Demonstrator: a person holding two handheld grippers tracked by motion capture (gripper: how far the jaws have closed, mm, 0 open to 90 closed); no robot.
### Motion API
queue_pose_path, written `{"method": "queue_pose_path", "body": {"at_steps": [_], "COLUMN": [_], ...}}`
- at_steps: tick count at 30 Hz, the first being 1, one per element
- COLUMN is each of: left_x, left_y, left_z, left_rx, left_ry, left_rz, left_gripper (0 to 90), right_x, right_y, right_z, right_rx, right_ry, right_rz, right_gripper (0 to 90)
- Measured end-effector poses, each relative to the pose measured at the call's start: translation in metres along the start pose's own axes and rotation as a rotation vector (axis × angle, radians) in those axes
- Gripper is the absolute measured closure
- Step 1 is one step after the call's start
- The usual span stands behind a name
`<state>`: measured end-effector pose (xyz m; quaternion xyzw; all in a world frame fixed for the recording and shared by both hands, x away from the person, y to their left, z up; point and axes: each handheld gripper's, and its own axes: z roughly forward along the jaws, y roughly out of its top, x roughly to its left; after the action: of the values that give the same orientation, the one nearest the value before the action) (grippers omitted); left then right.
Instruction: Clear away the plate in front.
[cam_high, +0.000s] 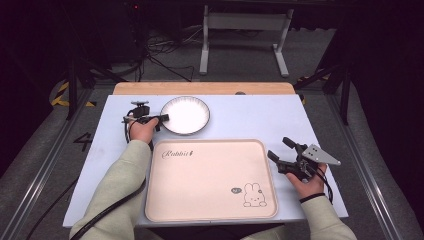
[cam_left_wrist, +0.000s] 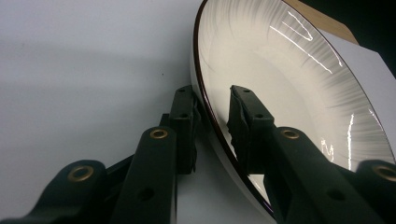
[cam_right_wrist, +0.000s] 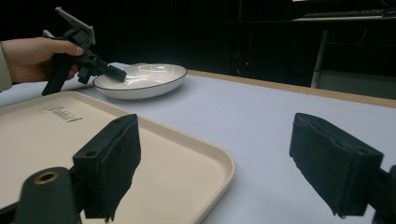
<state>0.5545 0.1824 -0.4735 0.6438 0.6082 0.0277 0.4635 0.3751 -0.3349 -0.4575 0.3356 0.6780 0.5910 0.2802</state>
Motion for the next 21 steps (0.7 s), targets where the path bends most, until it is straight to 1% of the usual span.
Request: {"method": "queue_pose_path", "body": {"at_steps": [6, 9, 12, 15, 17, 20, 21], "left_x": [0.0005, 0.0004, 0.0, -0.0009, -0.0013, -0.0041, -0.006], "left_y": [0.0015, 0.0031, 0.0051, 0.0063, 0.0065, 0.0076, 0.0083], "left_z": [0.0001, 0.0006, 0.0007, 0.0003, 0.0, -0.0024, -0.0033], "left_rx": [0.004, 0.003, 0.006, 0.001, -0.006, -0.051, -0.06], "left_ry": [0.0, 0.001, 0.01, 0.02, 0.02, -0.01, -0.011], "left_rz": [-0.018, -0.039, -0.054, -0.059, -0.067, -0.086, -0.083], "left_gripper": [75.0, 76.1, 77.7, 79.1, 80.4, 82.8, 83.4], "right_x": [0.0, 0.0, -0.0001, -0.0001, -0.0002, -0.0003, -0.0004], "right_y": [0.0, 0.0, 0.0, 0.0, 0.0, -0.0001, 0.0], "right_z": [0.0, 0.0, 0.0, 0.0, 0.0, 0.0, -0.0001], "right_rx": [-0.001, -0.001, -0.002, -0.001, -0.002, -0.003, -0.002], "right_ry": [0.0, 0.0, 0.0, 0.0, 0.0, 0.001, 0.001], "right_rz": [-0.001, -0.001, 0.0, 0.001, 0.001, 0.002, 0.002], "right_gripper": [16.6, 16.6, 16.6, 16.6, 16.6, 16.6, 16.6]}}
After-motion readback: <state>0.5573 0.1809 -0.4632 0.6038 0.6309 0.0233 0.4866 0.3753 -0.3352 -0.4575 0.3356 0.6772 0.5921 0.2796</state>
